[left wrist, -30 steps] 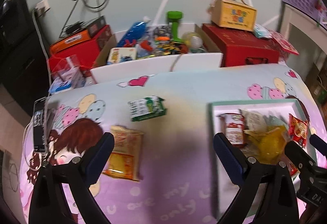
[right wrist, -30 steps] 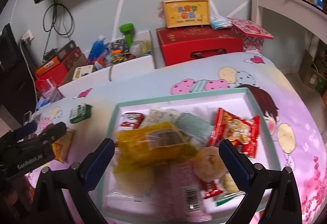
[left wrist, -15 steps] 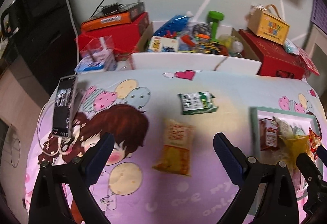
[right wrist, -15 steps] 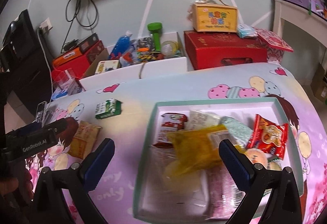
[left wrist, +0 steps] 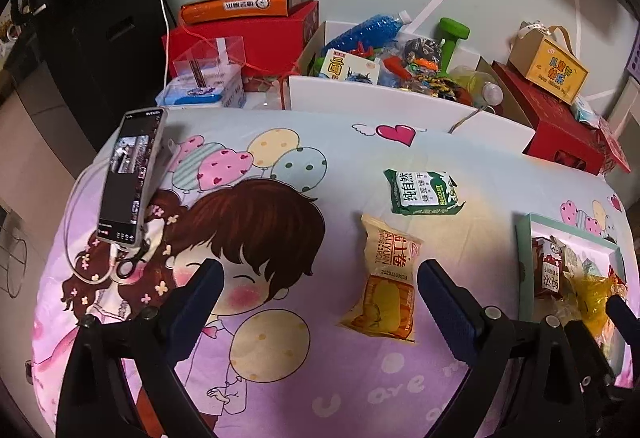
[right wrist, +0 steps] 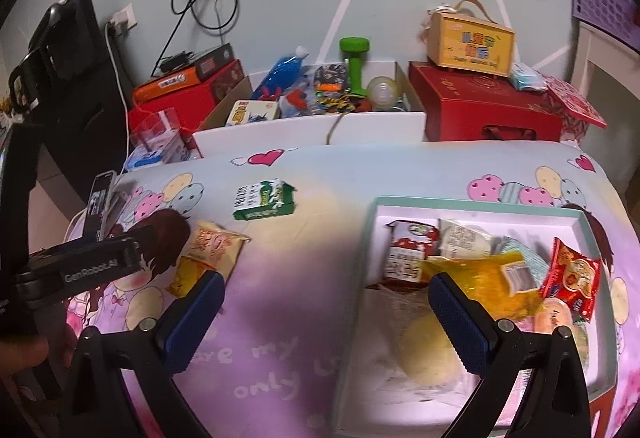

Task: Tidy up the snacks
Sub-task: 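Move both open grippers back from the tray toward the loose snacks, then grasp the yellow Swiss roll bag with the left gripper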

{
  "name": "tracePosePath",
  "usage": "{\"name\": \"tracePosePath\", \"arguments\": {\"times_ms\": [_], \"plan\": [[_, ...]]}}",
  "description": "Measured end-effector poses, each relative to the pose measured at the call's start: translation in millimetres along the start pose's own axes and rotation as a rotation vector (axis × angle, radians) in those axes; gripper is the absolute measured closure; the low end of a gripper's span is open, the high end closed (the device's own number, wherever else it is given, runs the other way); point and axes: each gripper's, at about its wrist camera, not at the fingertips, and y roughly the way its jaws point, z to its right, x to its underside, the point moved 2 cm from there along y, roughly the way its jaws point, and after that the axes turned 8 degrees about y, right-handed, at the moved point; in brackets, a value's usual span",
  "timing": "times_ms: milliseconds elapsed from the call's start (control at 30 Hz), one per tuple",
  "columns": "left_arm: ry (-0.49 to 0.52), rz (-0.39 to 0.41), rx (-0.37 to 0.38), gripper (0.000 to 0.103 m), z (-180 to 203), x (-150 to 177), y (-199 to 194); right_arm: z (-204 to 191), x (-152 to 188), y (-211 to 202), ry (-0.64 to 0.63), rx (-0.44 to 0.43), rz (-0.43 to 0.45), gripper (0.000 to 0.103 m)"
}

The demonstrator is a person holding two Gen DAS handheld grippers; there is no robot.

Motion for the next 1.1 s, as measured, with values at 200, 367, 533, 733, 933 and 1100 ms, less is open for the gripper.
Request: {"name": "tracePosePath", "arguments": {"times_ms": [200, 367, 533, 733, 933, 1100], "plan": [[-0.003, -0.017, 0.023, 0.006, 0, 1, 9, -17, 2, 10, -0.046, -0.013, -0.016, 0.001], [-0.023, -0.036, 0.038, 0.006, -2, 2, 18, -24, 5, 23, -0.070, -0.006, -0.041, 0.003], [-0.033, -0.065, 0.059, 0.006, -1, 4, 32, -22, 5, 35, -0.070, 0.012, -0.060, 0.003], [-0.039, -0.084, 0.104, 0.006, 6, 5, 46, -17, 6, 48, -0.065, 0.034, -0.079, 0.003], [-0.019, -0.107, 0.117, 0.006, 14, 6, 57, -11, 4, 56, -0.061, 0.055, -0.087, 0.008], [-0.010, -0.122, 0.137, 0.006, 20, 7, 68, -8, 2, 63, -0.062, 0.071, -0.091, 0.008]]}}
